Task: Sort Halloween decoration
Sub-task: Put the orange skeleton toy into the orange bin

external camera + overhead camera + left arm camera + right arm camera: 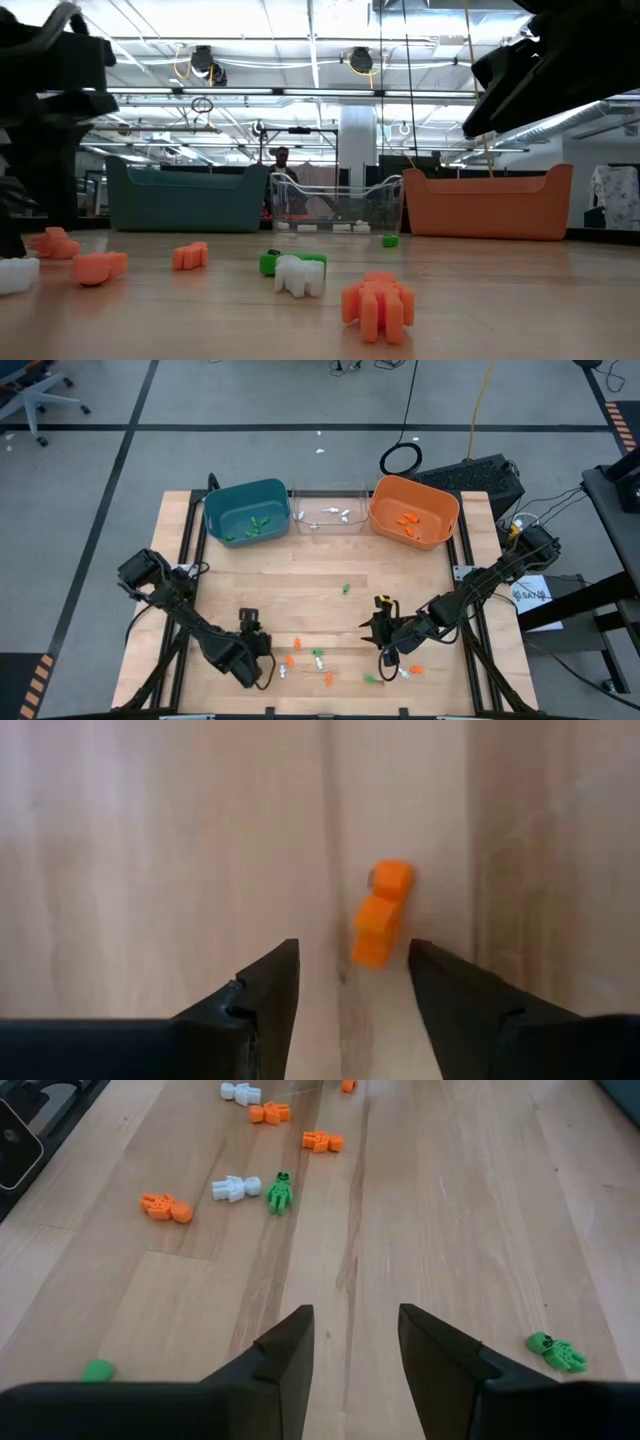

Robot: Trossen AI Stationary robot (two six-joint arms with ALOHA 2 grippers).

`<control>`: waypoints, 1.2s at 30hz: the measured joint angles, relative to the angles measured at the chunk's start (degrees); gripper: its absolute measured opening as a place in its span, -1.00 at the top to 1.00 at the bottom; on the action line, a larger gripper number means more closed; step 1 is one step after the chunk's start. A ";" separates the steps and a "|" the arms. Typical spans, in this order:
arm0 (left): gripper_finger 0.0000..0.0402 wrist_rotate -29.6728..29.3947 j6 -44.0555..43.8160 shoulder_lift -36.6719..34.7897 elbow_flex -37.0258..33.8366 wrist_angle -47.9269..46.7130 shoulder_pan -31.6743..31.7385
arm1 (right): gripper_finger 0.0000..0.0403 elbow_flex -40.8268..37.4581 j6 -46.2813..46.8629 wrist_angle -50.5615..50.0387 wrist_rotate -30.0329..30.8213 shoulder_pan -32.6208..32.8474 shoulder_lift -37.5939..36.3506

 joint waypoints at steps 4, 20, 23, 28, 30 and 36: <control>0.07 4.20 5.57 -0.24 0.09 1.04 2.32 | 0.34 0.00 0.00 0.00 -0.01 0.01 0.00; 0.91 8.75 7.80 -0.28 0.00 4.03 5.21 | 0.34 -0.01 -0.14 0.83 -0.19 0.02 0.00; 0.96 8.05 5.11 -0.22 -0.04 4.05 4.53 | 0.34 -0.01 -1.11 2.79 -0.23 0.02 0.00; 0.93 5.00 1.91 0.16 0.91 3.02 2.86 | 0.34 -0.01 -3.08 5.82 -0.23 0.02 0.00; 0.93 2.69 0.97 0.31 2.36 3.76 2.33 | 0.34 -0.01 -3.46 7.93 -0.24 0.02 0.19; 0.93 -6.93 1.23 0.13 6.98 3.50 1.34 | 0.31 -0.01 -6.30 19.52 -0.23 0.02 3.73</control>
